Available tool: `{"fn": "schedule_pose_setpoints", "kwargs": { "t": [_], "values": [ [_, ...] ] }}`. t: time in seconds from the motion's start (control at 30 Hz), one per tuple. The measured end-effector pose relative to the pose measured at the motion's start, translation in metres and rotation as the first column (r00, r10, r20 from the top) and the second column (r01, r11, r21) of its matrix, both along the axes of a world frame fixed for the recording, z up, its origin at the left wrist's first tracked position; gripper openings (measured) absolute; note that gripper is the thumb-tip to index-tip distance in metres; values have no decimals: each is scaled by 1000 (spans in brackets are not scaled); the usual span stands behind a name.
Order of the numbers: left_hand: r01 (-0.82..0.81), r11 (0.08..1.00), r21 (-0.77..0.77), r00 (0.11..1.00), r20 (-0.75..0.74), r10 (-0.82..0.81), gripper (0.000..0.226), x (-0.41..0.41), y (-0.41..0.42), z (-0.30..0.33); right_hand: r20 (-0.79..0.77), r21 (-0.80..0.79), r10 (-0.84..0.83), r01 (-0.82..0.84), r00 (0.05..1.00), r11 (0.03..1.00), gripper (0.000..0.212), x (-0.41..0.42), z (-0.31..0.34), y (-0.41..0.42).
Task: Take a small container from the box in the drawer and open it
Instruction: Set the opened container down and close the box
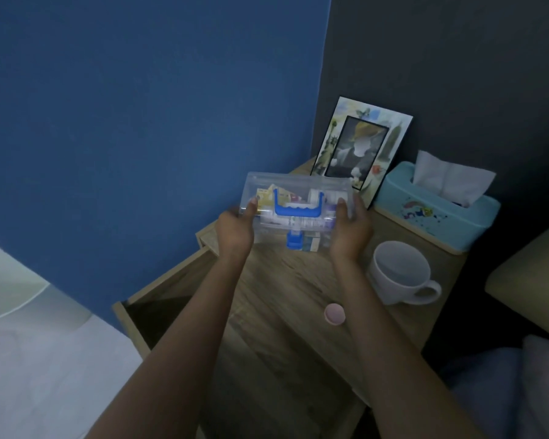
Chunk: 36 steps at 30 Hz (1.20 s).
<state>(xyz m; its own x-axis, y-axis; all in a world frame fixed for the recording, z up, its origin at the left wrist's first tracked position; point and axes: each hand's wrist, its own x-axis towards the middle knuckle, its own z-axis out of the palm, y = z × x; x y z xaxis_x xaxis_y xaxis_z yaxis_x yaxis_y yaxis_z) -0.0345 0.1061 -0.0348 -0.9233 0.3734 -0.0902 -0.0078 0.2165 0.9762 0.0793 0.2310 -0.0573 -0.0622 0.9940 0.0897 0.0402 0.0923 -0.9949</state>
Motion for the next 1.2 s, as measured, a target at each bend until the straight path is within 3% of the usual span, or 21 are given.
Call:
{"fn": "schedule_pose_setpoints", "kwargs": {
  "t": [0.07, 0.17, 0.23, 0.33, 0.4, 0.47, 0.53, 0.63, 0.9, 1.07, 1.2],
  "values": [
    [-2, 1000, -1, 1000, -6, 1, 49, 0, 0, 1, 81, 43, -13, 9, 997, 999, 29, 1, 4, -1],
    [20, 999, -42, 1000, 10, -19, 39, -2, -1, 1, 365, 185, -15, -57, 931, 981, 38, 1, 6, 2],
    [39, 997, -63, 999, -1, -39, 39, -4, -2, 3, 453, 212, 26, -136, 891, 968, 40, 0, 8, 4],
    [46, 998, -52, 999, -7, -46, 39, 1, -2, -1, 438, 209, 51, -157, 897, 965, 39, 0, 7, 5],
    [-95, 990, -107, 991, -109, 84, 53, 15, -6, -9, 430, 211, 45, -149, 902, 966, 40, 1, 6, 4],
    [-147, 988, -55, 973, -190, 134, 45, 39, -11, -24, 410, 222, 49, -152, 911, 963, 40, 2, 5, 3],
    [21, 999, -45, 994, -103, -25, 36, 62, -9, -38, 401, 231, 47, -151, 915, 961, 39, 3, 4, 2],
    [228, 969, -100, 974, 41, -224, 46, 76, 3, -46, 416, 226, 37, -142, 909, 964, 40, 2, 4, 2],
    [198, 969, 149, 972, 98, -214, 41, 78, 10, -32, 369, 223, 43, -133, 928, 966, 40, 2, 4, 4],
    [177, 983, 45, 984, 18, -178, 43, 73, 15, -30, 361, 222, 52, -140, 931, 965, 40, 4, 2, 4],
    [165, 972, -165, 984, -38, -174, 48, 64, 23, -26, 336, 207, 65, -140, 940, 968, 40, 5, 2, 3]
  ]
}}
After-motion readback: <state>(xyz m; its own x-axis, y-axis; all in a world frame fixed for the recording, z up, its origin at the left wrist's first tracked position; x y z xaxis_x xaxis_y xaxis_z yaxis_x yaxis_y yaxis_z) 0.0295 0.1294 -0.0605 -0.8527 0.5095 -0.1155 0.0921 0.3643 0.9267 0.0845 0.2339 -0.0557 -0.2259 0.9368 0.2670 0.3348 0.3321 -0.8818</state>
